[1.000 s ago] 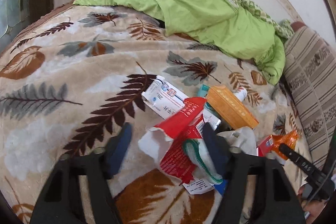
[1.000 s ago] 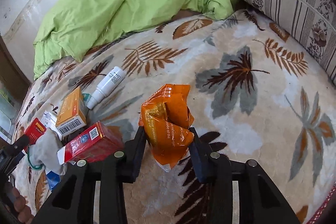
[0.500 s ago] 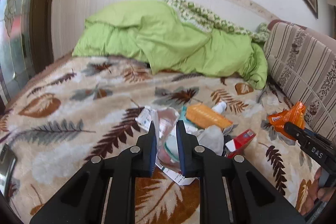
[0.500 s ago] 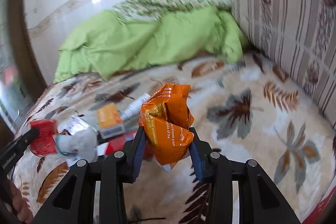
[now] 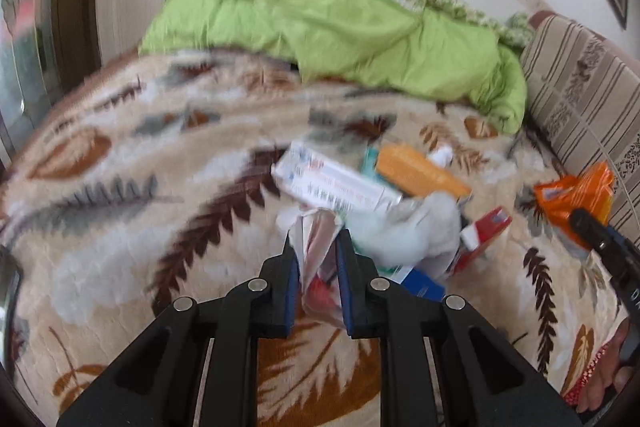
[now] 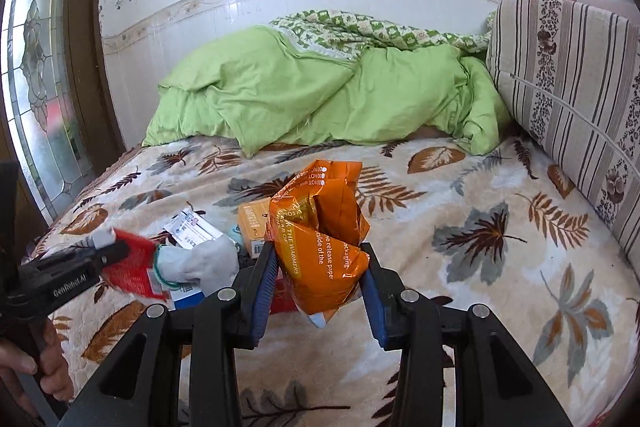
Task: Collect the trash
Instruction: 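Lift the orange bag with the right tool while the left tool lifts the red tube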
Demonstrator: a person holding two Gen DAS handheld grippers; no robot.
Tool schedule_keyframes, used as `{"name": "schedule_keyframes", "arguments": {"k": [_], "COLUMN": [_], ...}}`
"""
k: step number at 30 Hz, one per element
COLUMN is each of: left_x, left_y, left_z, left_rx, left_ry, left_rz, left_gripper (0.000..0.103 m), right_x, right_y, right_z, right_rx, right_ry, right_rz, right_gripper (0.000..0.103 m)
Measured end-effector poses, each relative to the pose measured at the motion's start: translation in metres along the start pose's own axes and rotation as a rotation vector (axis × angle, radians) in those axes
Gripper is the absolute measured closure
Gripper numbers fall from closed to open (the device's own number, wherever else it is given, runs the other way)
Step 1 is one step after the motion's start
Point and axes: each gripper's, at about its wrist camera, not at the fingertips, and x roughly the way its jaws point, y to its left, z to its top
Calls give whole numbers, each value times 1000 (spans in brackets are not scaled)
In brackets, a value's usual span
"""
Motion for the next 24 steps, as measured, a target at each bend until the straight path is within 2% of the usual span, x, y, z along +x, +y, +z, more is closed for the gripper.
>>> {"name": "schedule_keyframes", "arguments": {"k": [2, 4, 6, 8, 18, 21, 24], "left_x": [17, 27, 29, 22, -36, -46, -48], "left_y": [8, 17, 22, 21, -15, -30, -47], "left_z": [-7, -11, -14, -13, 1, -1, -6], "left_rx": [-16, -56, -74, -63, 53, 97, 159], "left_ry": [85, 145, 156, 118, -199, -245, -256], "left_rz": [12, -17, -22, -1, 18, 16, 23], "left_gripper": [87, 87, 87, 89, 90, 90, 90], "right_x": [2, 4, 5, 4, -5, -5, -2], "right_y": [0, 2, 5, 8, 7, 10, 10], "right_z": [0, 1, 1, 1, 0, 0, 0], "right_rx": [4, 3, -2, -15, -37, -38, -25], "right_ry": [5, 8, 9, 8, -18, -18, -5], "right_rz": [9, 17, 25, 30, 37, 55, 66], "right_gripper": [61, 61, 61, 61, 61, 61, 61]}}
